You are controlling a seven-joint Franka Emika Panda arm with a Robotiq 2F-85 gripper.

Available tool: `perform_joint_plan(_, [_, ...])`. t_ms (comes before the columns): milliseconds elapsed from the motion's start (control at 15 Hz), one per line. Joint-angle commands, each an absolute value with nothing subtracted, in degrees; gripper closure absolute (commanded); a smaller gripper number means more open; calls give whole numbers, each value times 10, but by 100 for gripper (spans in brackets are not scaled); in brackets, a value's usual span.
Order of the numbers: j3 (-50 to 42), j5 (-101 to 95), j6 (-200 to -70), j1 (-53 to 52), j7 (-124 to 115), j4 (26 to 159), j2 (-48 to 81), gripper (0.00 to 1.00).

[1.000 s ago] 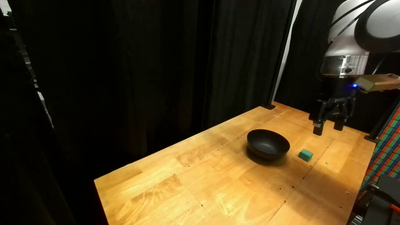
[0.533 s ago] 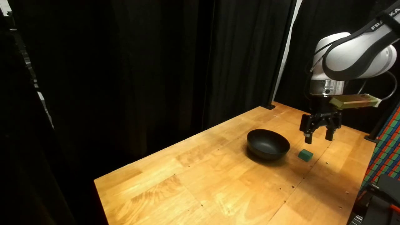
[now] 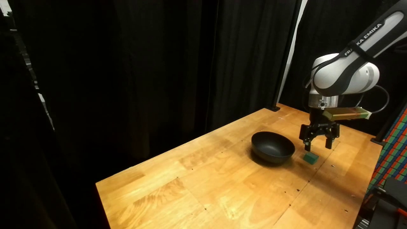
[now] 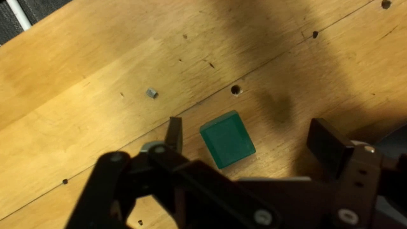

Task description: Put the block in the bowl

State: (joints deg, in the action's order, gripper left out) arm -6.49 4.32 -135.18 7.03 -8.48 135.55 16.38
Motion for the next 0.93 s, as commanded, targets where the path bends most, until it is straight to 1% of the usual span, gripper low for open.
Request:
perform_joint_plan(0, [-65,66,-1373,79,-68,1322,213,0])
perform_joint_plan(533, [-65,83,-1394,99,-67,1289,278,0])
perform_joint_plan(600, [-61,89,-1379,105,-60,1285,279,25])
perform_joint_plan(667, [-59,94,-1373,109,-56,1284,281,25])
perform_joint_plan(867, [-57,107,-1354,115,-43,1291,274,49])
